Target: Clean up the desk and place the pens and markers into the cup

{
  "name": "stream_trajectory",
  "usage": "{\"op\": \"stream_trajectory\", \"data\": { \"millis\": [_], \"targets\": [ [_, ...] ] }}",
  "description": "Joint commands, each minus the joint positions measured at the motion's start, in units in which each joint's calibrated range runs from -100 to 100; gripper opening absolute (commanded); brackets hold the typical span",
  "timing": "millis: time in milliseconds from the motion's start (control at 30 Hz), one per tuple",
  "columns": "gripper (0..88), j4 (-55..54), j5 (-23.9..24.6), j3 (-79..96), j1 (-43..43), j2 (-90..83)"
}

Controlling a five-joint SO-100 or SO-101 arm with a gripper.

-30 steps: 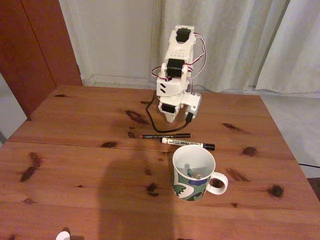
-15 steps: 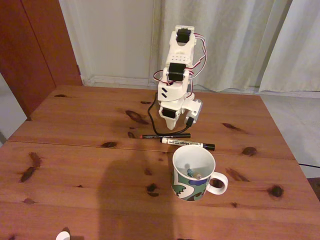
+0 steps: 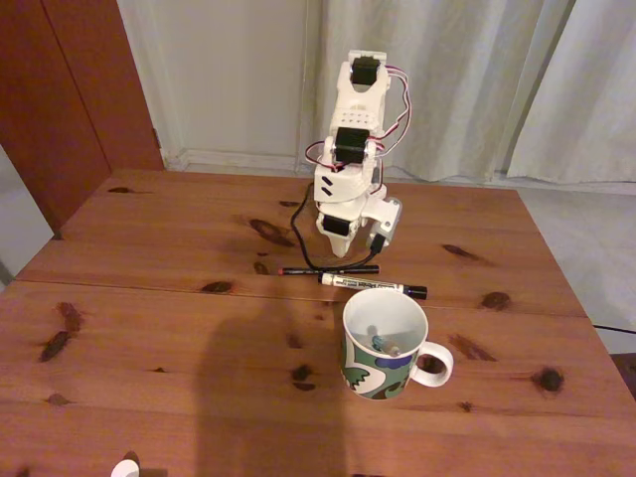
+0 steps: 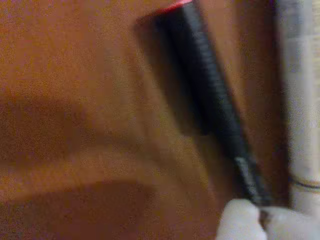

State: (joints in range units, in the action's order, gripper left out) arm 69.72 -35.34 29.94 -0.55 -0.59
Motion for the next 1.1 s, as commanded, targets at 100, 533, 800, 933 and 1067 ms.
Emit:
{"op": "stream_trajectory", "data": {
  "millis": [100,533,800,933,1067],
  "targets": [
    [1.9,-0.6,0.2,1.3,0.2,-0.9],
    [16.7,-4.0,0.3,1.0,0.2,-0.4],
    [16.7,-10.2,1.2,2.2,0.1,0.7],
    [16.7,-10.2,1.2,2.3,0.1,1.4],
    [16.7,-10.1,1.0,4.2,0.0,0.7]
  ]
}}
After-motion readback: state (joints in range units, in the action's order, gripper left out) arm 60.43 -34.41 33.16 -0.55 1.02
